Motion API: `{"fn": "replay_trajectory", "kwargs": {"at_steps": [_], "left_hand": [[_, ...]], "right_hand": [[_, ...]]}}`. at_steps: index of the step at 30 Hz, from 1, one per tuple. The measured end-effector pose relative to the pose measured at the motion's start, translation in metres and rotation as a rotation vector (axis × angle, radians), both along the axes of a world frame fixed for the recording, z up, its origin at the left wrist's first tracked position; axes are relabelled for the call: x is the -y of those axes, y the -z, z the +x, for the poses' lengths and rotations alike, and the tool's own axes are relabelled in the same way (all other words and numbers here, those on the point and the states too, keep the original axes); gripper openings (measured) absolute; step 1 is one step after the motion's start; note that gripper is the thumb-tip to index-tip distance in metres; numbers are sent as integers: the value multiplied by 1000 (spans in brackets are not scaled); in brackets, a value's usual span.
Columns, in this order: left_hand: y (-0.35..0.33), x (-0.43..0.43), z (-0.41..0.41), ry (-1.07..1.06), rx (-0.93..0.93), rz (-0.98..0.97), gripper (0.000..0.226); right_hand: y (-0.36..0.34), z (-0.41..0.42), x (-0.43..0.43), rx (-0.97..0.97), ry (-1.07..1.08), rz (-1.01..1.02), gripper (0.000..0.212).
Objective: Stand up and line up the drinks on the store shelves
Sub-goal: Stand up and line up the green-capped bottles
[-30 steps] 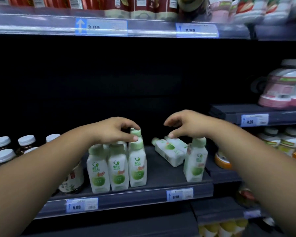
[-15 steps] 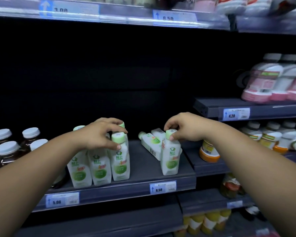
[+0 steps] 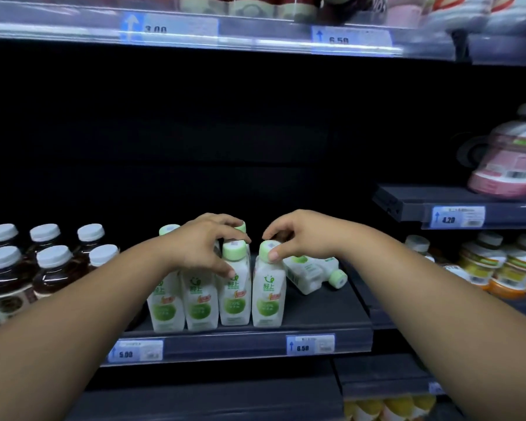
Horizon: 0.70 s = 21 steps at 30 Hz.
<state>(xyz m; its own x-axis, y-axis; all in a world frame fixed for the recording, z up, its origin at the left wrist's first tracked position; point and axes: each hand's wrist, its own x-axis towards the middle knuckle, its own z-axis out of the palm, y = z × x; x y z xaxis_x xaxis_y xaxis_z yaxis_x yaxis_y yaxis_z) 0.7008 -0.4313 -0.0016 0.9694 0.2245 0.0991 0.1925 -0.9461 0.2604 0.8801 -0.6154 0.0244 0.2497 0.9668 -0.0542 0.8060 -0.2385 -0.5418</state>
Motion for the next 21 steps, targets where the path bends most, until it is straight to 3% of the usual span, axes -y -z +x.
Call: {"fn": "replay_trajectory", "kwargs": {"at_steps": [2,7,13,19,21], "left_hand": [[1,-1,1,5,1,1,71],[1,-2,1,20,1,10,68],[2,-3,0,59,-6,12,61],[2,-2,-1,61,-4,-11,59],[1,-1,-2,55,-4,-14,58]], "right_hand": [[8,23,10,-80,93,20,45],[67,61,36,50,313,-61,50],[122,51,43,407,247,-96,54],[113,47,64,421,237,-36,34],[102,42,58,400,306,-20,37]]}}
